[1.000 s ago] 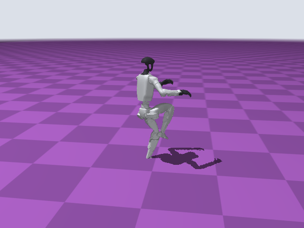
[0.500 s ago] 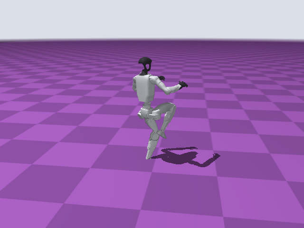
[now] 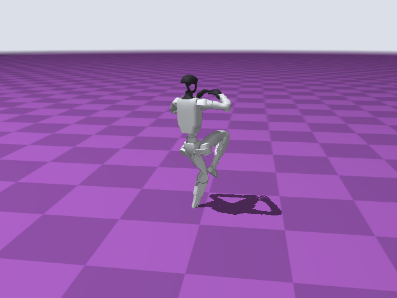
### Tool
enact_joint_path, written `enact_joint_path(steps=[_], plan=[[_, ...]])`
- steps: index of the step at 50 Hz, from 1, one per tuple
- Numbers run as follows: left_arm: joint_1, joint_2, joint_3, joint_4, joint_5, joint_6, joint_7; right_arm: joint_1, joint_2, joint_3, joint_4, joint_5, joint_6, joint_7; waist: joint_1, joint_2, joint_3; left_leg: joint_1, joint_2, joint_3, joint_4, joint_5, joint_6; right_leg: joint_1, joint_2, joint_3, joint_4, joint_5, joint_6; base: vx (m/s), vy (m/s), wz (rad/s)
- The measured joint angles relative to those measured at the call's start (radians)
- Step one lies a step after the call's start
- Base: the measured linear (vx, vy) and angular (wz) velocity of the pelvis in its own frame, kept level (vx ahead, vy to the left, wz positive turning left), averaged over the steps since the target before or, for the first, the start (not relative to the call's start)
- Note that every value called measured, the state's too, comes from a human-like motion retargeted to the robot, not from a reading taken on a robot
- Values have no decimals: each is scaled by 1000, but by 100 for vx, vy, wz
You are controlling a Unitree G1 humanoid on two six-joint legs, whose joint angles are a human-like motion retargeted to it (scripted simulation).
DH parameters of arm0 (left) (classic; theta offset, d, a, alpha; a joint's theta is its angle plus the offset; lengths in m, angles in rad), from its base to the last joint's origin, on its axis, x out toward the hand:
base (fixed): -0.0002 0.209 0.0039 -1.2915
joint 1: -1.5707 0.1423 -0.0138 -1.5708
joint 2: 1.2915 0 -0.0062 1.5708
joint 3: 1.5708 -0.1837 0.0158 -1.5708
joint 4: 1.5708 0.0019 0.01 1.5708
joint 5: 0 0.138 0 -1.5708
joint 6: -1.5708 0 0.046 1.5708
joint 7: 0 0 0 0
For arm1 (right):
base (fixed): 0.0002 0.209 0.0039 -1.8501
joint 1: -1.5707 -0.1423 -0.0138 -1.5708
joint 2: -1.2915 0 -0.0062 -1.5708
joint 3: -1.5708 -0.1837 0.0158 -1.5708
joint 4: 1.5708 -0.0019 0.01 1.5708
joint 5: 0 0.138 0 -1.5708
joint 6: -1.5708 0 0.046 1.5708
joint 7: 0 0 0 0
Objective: Static pose
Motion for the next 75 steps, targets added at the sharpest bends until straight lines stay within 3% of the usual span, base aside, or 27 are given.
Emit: enact_joint_path(steps=[5,12,17,22,28,33,40,45,50,57,62,70,75], plan=[[23,32,47,-25,26,-12,33,27,3,-53,-34,-21,-4,-51,2,-14,-44,-87,-24,17,54,-12,19,2,-5,18,47,-40,-8,0,0,0],[240,65,220,-3,41,-36,41,350,68,-358,-9,-66,0,-149,-52,-50,-150,-196,-31,13,3,13,25,33,-22,69,23,-72,-33,6,-1,10],[499,11,363,82,42,-46,-37,646,234,-575,87,-63,16,-148,-88,-89,-193,-236,-56,16,-33,36,38,157,-32,126,-8,-107,-57,12,-2,21],[765,-99,464,240,31,-32,-193,881,453,-668,272,-18,41,-71,-121,-126,-231,-264,-88,21,-71,59,59,285,-50,196,-25,-146,-92,12,-2,22],[948,-221,456,538,53,13,-348,1017,668,-626,612,41,80,29,-136,-150,-264,-291,-121,29,-89,66,95,370,-64,256,21,-165,-121,9,-4,15],[990,-306,362,933,125,63,-447,1020,783,-517,992,57,127,121,-126,-137,-290,-312,-122,32,-82,54,124,342,-33,267,153,-119,-115,4,-6,1],[984,-459,250,1508,228,126,-553,992,908,-387,1468,32,183,265,-116,-99,-306,-311,-89,35,-97,54,108,278,27,253,308,-31,-87,1,-3,-4],[989,-533,245,1689,226,158,-593,995,960,-348,1605,7,204,323,-116,-79,-309,-308,-56,42,-103,56,80,276,48,253,338,-42,-87,0,0,-4],[978,-570,259,1736,188,177,-592,985,979,-327,1641,-11,214,339,-110,-72,-322,-354,-38,63,-65,50,61,293,44,286,327,-151,-117,0,0,-4],[923,-584,284,1690,100,191,-570,960,975,-282,1619,-41,221,336,-126,-66,-327,-383,-11,84,-42,31,30,349,11,314,92,-351,-158,3,-5,-5],[890,-561,314,1594,15,192,-556,935,928,-247,1534,-56,216,322,-172,-75,-312,-348,-19,77,-100,37,12,476,-72,322,-271,-500,-160,11,-8,24],[849,-525,344,1466,-78,158,-521,928,841,-222,1336,-65,167,295,-198,-92,-304,-291,-16,49,-212,43,-8,719,-173,311,-1029,-617,-68,12,-11,20],[842,-518,351,1440,-74,141,-520,917,793,-223,1217,-68,137,270,-165,-96,-318,-301,2,46,-198,35,-8,805,-183,294,-1252,-617,-33,5,-10,-15]])
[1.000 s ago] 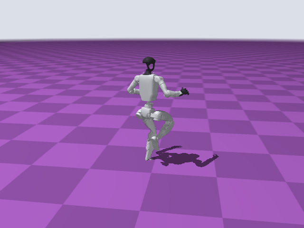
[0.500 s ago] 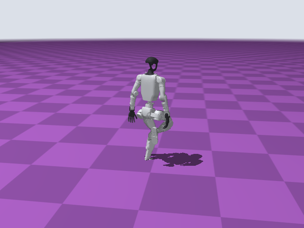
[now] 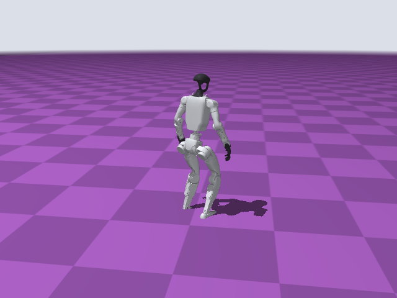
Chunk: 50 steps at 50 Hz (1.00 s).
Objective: Static pose
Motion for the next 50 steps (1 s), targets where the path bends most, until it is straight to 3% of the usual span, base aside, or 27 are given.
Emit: enact_joint_path(steps=[2,5,7,10,12,18,25,30,34,37,42,50], plan=[[-13,0,9,-1,15,-2,-6,-10,-34,-10,-62,0,-6,-11,21,16,-4,17,45,-3,-27,-7,-9,50,23,-16,-93,8,0,5,-12,-31],[-8,-4,10,10,43,-5,-8,-23,-55,-27,-104,-3,-21,-40,30,6,-8,-13,32,1,44,-26,1,53,18,-24,-88,-14,6,0,-10,-8],[-31,-15,24,42,70,-7,-14,-38,-84,-56,-137,5,-21,-64,52,30,-2,12,85,0,17,-37,-14,100,55,-34,-170,-2,-2,5,-13,-41],[-23,-22,38,71,89,-3,-9,-41,-97,-102,-140,20,-25,-107,58,26,-2,-11,75,0,90,-53,-11,97,57,-44,-144,-18,0,-1,-8,-10],[-47,-28,57,102,101,-8,-4,-46,-118,-158,-135,46,-29,-143,81,42,7,20,118,1,61,-55,-30,143,87,-49,-214,-1,-6,5,-10,-33],[-8,-12,173,57,62,-29,45,15,-174,-386,-153,153,-54,-255,111,43,24,25,135,1,128,-64,-44,176,106,-66,-218,-1,-7,3,-4,-10],[124,123,497,-363,-65,-111,164,214,-261,-862,-444,289,-142,-393,144,50,46,38,172,-2,187,-95,-56,224,137,-81,-237,-5,-18,2,0,-1],[239,217,846,-828,-136,-195,236,353,-221,-1241,-858,327,-215,-421,174,67,56,70,214,1,216,-122,-73,288,168,-94,-277,-2,-26,1,0,-1],[250,262,1048,-1061,-156,-270,276,363,-204,-1436,-1115,319,-260,-432,186,88,59,82,232,1,271,-139,-77,316,184,-107,-258,-9,-32,0,0,0],[237,258,1130,-1177,-187,-303,292,344,-180,-1517,-1251,311,-269,-441,190,103,66,95,244,1,293,-147,-83,340,194,-113,-255,-12,-38,0,0,0],[213,214,1149,-1235,-257,-329,313,318,-143,-1555,-1312,286,-269,-479,191,124,77,102,246,-1,341,-155,-87,351,198,-122,-214,-25,-47,0,0,0],[168,153,1010,-1157,-279,-308,337,294,-106,-1482,-1244,147,-213,-583,170,143,126,128,217,-2,341,-172,-52,357,164,-124,-159,-51,-50,0,2,6]])
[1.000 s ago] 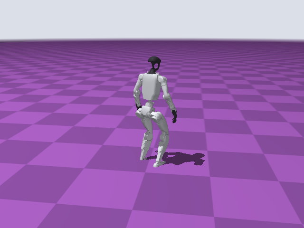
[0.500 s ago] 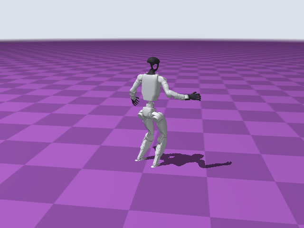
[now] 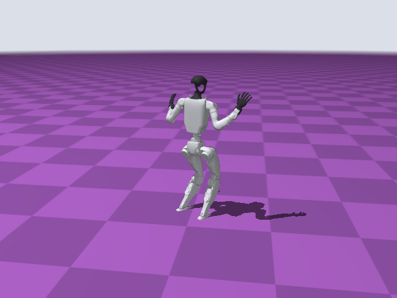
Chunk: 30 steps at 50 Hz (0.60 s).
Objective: Static pose
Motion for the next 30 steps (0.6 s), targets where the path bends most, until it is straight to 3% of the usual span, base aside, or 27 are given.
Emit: enact_joint_path(steps=[4,9,13,17,23,28,30], plan=[[-30,6,-198,103,64,62,-64,-7,-1,166,91,-61,42,26,-32,-7,22,13,-32,-4,-54,-3,33,-10,-40,1,12,-8,13,-1,6,22],[-87,36,-509,287,204,145,-185,-31,-27,479,324,-105,95,123,-75,-39,24,19,-70,-5,-145,21,52,-34,-92,0,9,-5,34,-1,5,25],[-162,24,-769,510,324,198,-281,-100,-39,790,649,-106,146,256,-86,-67,4,16,-89,-4,-217,54,54,-56,-123,1,-8,4,50,-2,2,14],[-252,-64,-988,874,405,260,-358,-238,25,1118,1105,-77,212,429,-83,-92,-34,9,-108,-5,-297,96,54,-88,-151,5,-25,12,55,0,0,0],[-303,-216,-1117,1365,437,339,-446,-368,200,1420,1632,-97,296,654,-78,-119,-75,2,-131,-9,-394,149,53,-139,-180,19,-23,23,49,0,0,0],[-277,-252,-1138,1492,432,369,-474,-372,258,1485,1734,-116,322,709,-75,-130,-69,-29,-161,-8,-328,143,68,-167,-193,28,35,19,53,-1,1,3],[-289,-254,-1126,1523,419,365,-479,-399,261,1502,1755,-114,318,717,-78,-129,-85,-1,-128,-6,-421,169,59,-157,-177,32,-25,38,49,4,-2,-10]])
